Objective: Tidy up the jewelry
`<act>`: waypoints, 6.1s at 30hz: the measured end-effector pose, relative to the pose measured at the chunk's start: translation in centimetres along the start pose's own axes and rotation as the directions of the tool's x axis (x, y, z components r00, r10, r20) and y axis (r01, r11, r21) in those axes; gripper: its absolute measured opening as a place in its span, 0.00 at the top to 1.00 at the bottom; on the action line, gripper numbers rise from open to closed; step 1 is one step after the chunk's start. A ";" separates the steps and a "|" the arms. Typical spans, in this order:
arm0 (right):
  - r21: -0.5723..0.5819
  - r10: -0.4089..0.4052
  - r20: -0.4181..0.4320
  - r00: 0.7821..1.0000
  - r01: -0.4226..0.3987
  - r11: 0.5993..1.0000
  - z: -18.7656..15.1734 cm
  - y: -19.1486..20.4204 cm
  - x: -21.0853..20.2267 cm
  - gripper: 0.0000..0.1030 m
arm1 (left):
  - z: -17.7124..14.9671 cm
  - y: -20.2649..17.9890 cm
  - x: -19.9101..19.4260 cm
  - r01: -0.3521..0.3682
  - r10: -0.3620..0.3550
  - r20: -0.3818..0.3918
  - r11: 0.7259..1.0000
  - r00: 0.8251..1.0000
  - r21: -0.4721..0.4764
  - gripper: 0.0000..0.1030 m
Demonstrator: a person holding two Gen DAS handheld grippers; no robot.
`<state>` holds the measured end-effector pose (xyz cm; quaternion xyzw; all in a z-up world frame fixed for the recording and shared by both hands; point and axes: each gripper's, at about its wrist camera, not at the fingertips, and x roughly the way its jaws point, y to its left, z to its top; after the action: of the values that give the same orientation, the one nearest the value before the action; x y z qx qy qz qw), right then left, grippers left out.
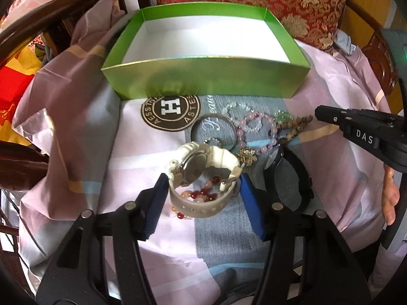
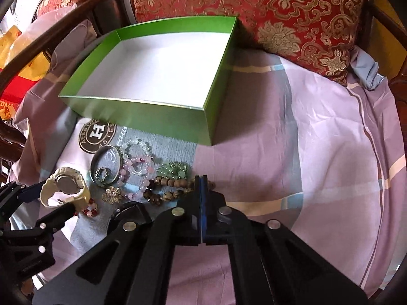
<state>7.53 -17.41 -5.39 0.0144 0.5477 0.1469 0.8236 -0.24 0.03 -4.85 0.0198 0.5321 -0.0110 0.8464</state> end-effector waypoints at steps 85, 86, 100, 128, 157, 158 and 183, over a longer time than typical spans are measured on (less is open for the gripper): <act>-0.038 0.236 0.102 0.966 -0.233 0.972 12.1 0.8 -1.2 0.97 | 14.0 5.6 -2.9 0.176 -0.141 0.246 0.976 0.959 -0.126 0.46; -0.020 0.223 0.099 0.970 -0.222 0.975 12.1 0.6 -0.3 0.97 | 14.6 5.5 -2.0 0.177 -0.143 0.237 0.976 0.961 -0.129 0.46; -0.052 0.309 0.050 0.950 -0.307 0.950 10.7 0.5 -3.6 0.58 | 12.6 5.1 0.1 0.226 -0.198 0.212 0.967 0.957 -0.115 0.33; -0.252 0.140 -0.220 0.965 -0.195 0.948 1.0 1.6 3.4 0.93 | 4.6 1.1 7.9 0.092 -0.093 -0.070 0.996 0.993 -0.017 0.93; -0.134 0.270 -0.028 0.962 -0.272 0.953 3.7 -3.1 -2.5 0.93 | 5.3 2.2 0.7 0.100 -0.097 0.087 0.994 0.992 -0.033 0.95; -0.131 0.279 -0.020 0.960 -0.279 0.951 3.7 -3.2 -2.8 0.93 | 5.4 2.1 0.4 0.103 -0.100 0.093 0.994 0.991 -0.033 0.95; -0.127 0.240 -0.049 0.969 -0.245 0.961 3.7 -2.0 -2.3 0.93 | 5.0 0.7 0.5 0.141 -0.140 0.077 0.990 0.987 -0.011 0.95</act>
<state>10.46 -19.43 -2.20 0.0245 0.5444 0.2828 0.7893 4.53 0.47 -3.11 -0.0253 0.4998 -0.0669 0.8632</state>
